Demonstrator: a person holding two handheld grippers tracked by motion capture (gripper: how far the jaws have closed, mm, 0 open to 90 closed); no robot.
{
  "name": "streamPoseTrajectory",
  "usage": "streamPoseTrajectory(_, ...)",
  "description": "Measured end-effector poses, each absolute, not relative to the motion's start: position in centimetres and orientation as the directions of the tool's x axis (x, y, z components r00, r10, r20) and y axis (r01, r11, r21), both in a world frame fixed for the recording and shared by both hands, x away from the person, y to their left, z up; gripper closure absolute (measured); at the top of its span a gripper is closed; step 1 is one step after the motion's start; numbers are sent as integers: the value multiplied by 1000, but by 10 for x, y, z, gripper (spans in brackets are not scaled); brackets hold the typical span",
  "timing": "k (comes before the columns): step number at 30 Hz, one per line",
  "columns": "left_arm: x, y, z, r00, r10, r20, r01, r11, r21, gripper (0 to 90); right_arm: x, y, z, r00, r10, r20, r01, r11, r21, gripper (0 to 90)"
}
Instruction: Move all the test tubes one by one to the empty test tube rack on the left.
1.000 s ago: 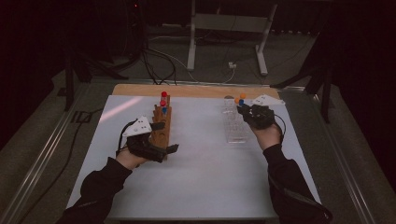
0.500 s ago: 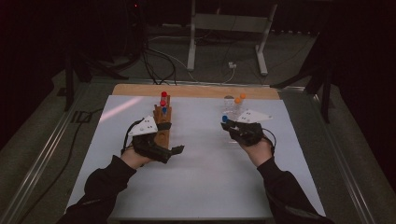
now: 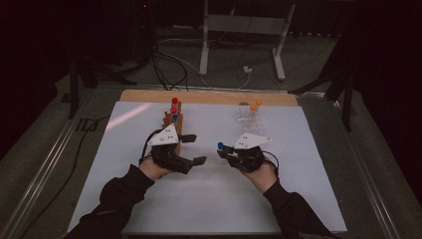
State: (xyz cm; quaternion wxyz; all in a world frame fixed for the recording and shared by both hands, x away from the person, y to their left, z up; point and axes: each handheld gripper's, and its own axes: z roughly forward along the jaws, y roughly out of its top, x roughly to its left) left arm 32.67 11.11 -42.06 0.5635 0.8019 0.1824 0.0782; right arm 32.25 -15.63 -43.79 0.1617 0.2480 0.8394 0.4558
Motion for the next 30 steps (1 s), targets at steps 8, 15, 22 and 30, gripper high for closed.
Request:
streamPoseTrajectory(8,326,99,-423,933,355,-66,186,-313,931,333,316,-147,-441,-847,529,-41,258,478,840,771)
streamPoseTrajectory(15,327,89,-427,935,353,-44,167,-327,930,486,313,-145,-441,-854,519,-38,252,477,842,771)
streamPoseTrajectory(22,329,81,-430,940,340,-24,148,-343,928,622,312,-145,-440,-857,514,-39,249,478,842,771)
streamPoseTrajectory(30,331,75,-432,937,350,-10,144,-357,923,728,311,-145,-439,-856,515,-37,249,476,844,771)
